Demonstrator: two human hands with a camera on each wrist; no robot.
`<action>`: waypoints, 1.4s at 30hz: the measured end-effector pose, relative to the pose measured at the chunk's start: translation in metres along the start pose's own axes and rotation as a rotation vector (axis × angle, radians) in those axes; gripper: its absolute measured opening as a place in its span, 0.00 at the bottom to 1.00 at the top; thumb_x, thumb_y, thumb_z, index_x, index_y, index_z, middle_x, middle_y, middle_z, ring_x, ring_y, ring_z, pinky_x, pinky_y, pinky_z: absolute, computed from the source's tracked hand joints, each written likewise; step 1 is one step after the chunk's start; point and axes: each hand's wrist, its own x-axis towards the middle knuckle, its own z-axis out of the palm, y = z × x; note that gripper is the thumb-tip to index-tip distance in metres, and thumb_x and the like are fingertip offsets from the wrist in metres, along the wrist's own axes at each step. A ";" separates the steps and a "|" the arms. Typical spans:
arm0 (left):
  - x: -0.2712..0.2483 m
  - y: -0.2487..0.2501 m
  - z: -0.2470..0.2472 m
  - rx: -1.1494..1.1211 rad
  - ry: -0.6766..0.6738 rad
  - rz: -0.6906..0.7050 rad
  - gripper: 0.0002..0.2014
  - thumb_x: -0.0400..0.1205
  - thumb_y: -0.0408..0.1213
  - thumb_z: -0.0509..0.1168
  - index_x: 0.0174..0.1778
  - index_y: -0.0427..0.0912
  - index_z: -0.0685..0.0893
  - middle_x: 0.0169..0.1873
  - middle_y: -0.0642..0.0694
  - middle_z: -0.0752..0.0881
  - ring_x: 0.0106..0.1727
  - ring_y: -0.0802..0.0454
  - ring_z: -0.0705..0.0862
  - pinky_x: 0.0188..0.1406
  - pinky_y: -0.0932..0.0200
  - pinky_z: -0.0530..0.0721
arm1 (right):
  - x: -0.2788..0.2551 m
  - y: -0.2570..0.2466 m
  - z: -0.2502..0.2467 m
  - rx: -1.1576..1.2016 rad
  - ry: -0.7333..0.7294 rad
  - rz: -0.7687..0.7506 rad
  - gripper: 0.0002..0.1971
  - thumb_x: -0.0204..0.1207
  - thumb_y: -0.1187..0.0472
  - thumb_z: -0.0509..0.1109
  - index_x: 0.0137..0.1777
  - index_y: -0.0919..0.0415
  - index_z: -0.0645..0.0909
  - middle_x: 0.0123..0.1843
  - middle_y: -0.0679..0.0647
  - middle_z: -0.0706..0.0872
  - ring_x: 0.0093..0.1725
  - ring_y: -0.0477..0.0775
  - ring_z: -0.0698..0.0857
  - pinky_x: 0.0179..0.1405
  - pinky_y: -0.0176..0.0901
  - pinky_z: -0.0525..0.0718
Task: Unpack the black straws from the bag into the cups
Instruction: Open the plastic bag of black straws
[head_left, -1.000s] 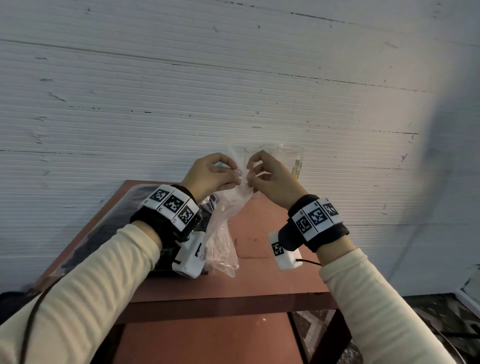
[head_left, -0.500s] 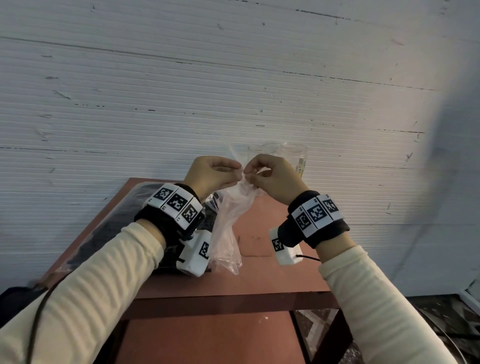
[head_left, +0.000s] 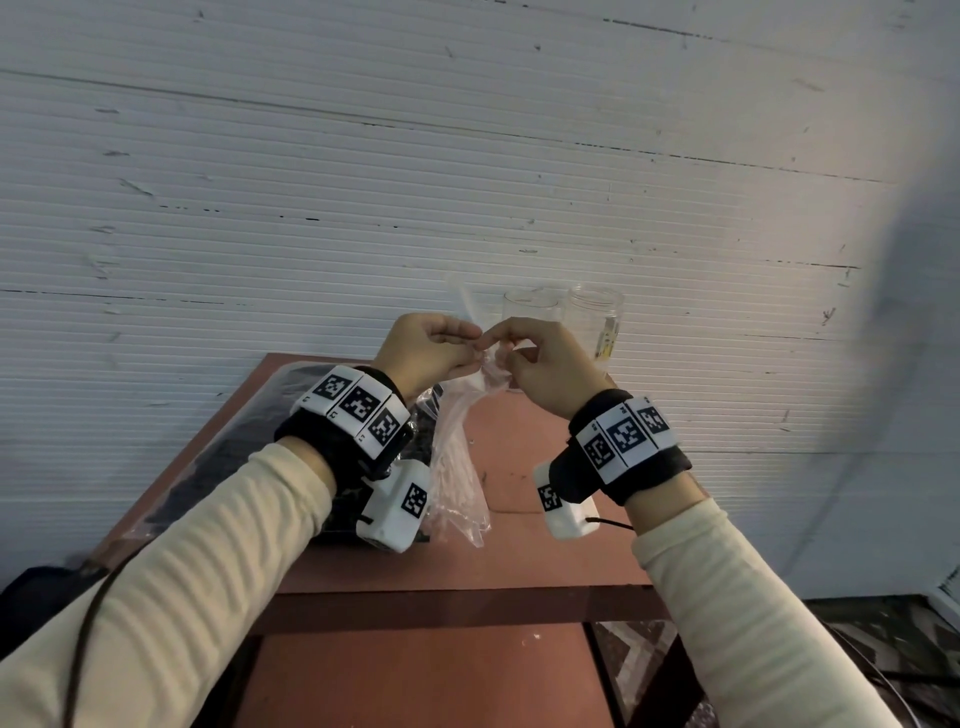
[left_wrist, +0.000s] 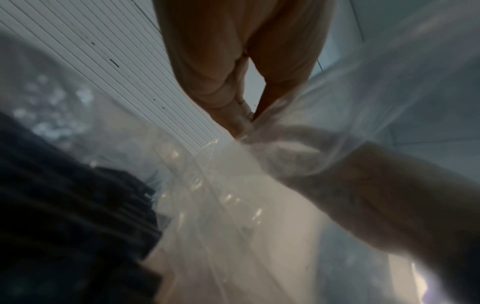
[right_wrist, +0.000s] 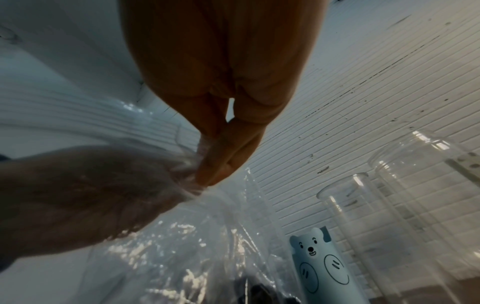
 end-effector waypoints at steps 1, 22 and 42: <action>0.000 -0.001 0.000 -0.004 0.002 -0.002 0.10 0.75 0.15 0.68 0.42 0.35 0.83 0.38 0.39 0.86 0.36 0.54 0.88 0.44 0.62 0.90 | 0.000 0.000 0.001 0.005 0.004 0.006 0.17 0.79 0.74 0.60 0.49 0.56 0.87 0.50 0.61 0.85 0.39 0.63 0.88 0.43 0.61 0.88; 0.003 0.002 -0.007 0.193 0.231 0.059 0.07 0.77 0.24 0.67 0.38 0.40 0.86 0.32 0.43 0.86 0.27 0.57 0.86 0.26 0.70 0.84 | 0.012 0.008 0.017 -0.035 0.220 -0.010 0.18 0.80 0.74 0.57 0.54 0.61 0.87 0.49 0.50 0.75 0.46 0.60 0.89 0.49 0.51 0.88; -0.005 0.011 -0.022 0.246 0.002 0.004 0.27 0.71 0.17 0.73 0.66 0.37 0.81 0.45 0.46 0.76 0.45 0.48 0.84 0.52 0.55 0.89 | -0.010 -0.017 -0.031 -0.182 -0.334 0.223 0.26 0.75 0.51 0.75 0.70 0.49 0.70 0.50 0.49 0.79 0.36 0.48 0.88 0.41 0.39 0.87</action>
